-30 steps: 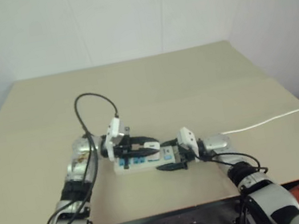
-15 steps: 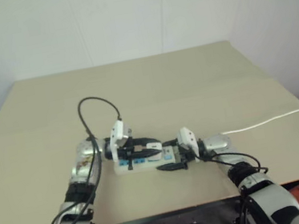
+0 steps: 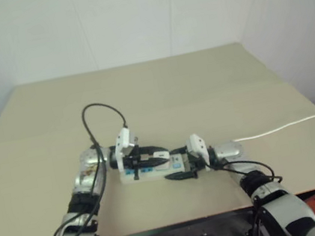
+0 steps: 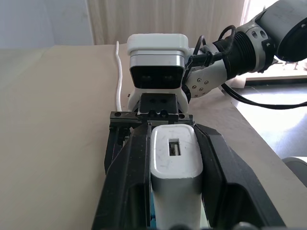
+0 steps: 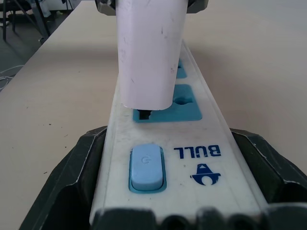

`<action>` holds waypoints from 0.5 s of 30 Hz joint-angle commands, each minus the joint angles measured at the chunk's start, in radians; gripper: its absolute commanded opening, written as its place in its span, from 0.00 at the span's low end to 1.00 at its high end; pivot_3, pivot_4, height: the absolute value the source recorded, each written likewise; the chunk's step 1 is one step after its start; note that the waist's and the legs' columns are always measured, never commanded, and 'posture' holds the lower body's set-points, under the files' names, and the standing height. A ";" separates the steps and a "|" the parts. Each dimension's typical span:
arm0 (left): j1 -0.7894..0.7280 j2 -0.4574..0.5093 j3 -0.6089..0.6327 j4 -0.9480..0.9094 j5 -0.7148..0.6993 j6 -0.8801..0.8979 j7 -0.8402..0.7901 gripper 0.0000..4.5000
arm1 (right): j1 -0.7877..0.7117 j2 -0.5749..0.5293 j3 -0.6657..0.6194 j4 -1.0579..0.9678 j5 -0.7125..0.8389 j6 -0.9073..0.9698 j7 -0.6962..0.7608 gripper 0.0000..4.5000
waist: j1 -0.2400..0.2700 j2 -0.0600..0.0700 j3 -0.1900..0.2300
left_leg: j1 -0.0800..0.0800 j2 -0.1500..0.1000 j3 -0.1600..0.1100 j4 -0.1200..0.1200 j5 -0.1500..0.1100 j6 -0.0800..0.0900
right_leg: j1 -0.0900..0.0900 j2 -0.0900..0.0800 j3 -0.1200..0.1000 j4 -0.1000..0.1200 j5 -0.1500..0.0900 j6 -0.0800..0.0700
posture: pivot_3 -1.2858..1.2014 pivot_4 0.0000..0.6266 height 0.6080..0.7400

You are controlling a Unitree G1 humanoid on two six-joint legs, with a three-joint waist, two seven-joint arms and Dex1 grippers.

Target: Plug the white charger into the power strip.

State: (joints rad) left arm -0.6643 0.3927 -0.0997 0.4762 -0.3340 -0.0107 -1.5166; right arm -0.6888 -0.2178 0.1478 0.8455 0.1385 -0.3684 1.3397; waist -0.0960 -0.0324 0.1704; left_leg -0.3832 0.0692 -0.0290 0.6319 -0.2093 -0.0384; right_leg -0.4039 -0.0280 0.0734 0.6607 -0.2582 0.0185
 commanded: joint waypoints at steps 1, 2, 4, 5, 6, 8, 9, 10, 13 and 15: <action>0.001 0.014 0.007 0.003 0.003 -0.017 0.001 0.23 | 0.015 0.006 0.014 -0.006 -0.009 0.013 0.002 0.76 | 0.000 0.000 0.000 | 0.000 0.000 0.000 0.000 0.000 0.000 | 0.000 0.000 0.000 0.000 0.000 0.000 | 0.52 0.24 1.00; 0.001 0.014 0.006 0.004 0.004 -0.018 0.002 0.23 | 0.016 0.006 0.014 -0.006 -0.008 0.012 0.002 0.76 | 0.000 0.000 0.000 | 0.000 0.000 0.000 0.000 0.000 0.000 | 0.000 0.000 0.000 0.000 0.000 0.000 | 0.52 0.24 1.00; 0.003 0.012 0.004 0.004 0.005 -0.020 0.004 0.23 | 0.018 0.006 0.014 -0.010 -0.007 0.013 0.003 0.76 | 0.000 0.000 0.000 | 0.000 0.000 0.000 0.000 0.000 0.000 | 0.000 0.000 0.000 0.000 0.000 0.000 | 0.52 0.24 1.00; 0.004 0.012 0.004 0.007 0.006 -0.023 0.004 0.23 | 0.017 0.006 0.014 -0.009 -0.008 0.012 0.002 0.76 | 0.000 0.000 0.000 | 0.000 0.000 0.000 0.000 0.000 0.000 | 0.000 0.000 0.000 0.000 0.000 0.000 | 0.52 0.24 1.00; 0.006 0.011 0.003 0.009 0.008 -0.026 0.006 0.23 | 0.017 0.007 0.014 -0.009 -0.008 0.012 0.001 0.76 | 0.000 0.000 0.000 | 0.000 0.000 0.000 0.000 0.000 0.000 | 0.000 0.000 0.000 0.000 0.000 0.000 | 0.52 0.24 1.00; 0.011 0.010 0.001 0.017 0.014 -0.035 0.010 0.23 | 0.015 0.007 0.013 -0.007 -0.008 0.012 0.001 0.76 | 0.000 0.000 0.000 | 0.000 0.000 0.000 0.000 0.000 0.000 | 0.000 0.000 0.000 0.000 0.000 0.000 | 0.52 0.24 1.00; 0.016 0.010 0.000 0.019 0.017 -0.039 0.012 0.23 | 0.015 0.006 0.013 -0.007 -0.008 0.012 0.001 0.76 | -0.001 0.000 0.000 | 0.000 0.000 0.000 0.000 0.000 0.000 | 0.000 0.000 0.000 0.000 0.000 0.000 | 0.52 0.24 1.00; 0.020 0.011 -0.002 0.022 0.021 -0.041 0.017 0.23 | 0.014 0.006 0.013 -0.006 -0.008 0.011 0.001 0.76 | -0.001 0.000 0.000 | 0.000 0.000 0.000 0.000 0.000 0.000 | 0.000 0.000 0.000 0.000 0.000 0.000 | 0.52 0.24 1.00; 0.036 0.015 -0.005 0.027 0.028 -0.045 0.019 0.23 | 0.014 0.005 0.012 -0.005 -0.008 0.011 0.002 0.76 | -0.001 0.000 0.000 | 0.000 0.000 0.000 0.000 0.000 0.000 | 0.000 0.000 0.000 0.000 0.000 0.000 | 0.52 0.24 1.00; 0.049 0.020 -0.008 0.033 0.036 -0.056 0.022 0.23 | 0.014 0.004 0.013 -0.006 -0.007 0.012 0.003 0.76 | -0.001 0.000 0.000 | 0.001 0.000 0.000 0.000 0.000 0.000 | 0.000 0.000 0.000 0.000 0.000 0.000 | 0.52 0.24 1.00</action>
State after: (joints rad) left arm -0.6416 0.3923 -0.1027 0.4921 -0.3226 -0.0529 -1.5020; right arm -0.6887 -0.2167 0.1477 0.8451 0.1385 -0.3683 1.3343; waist -0.0967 -0.0322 0.1701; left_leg -0.3821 0.0692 -0.0289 0.6316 -0.2093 -0.0384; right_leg -0.4034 -0.0279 0.0736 0.6609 -0.2585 0.0189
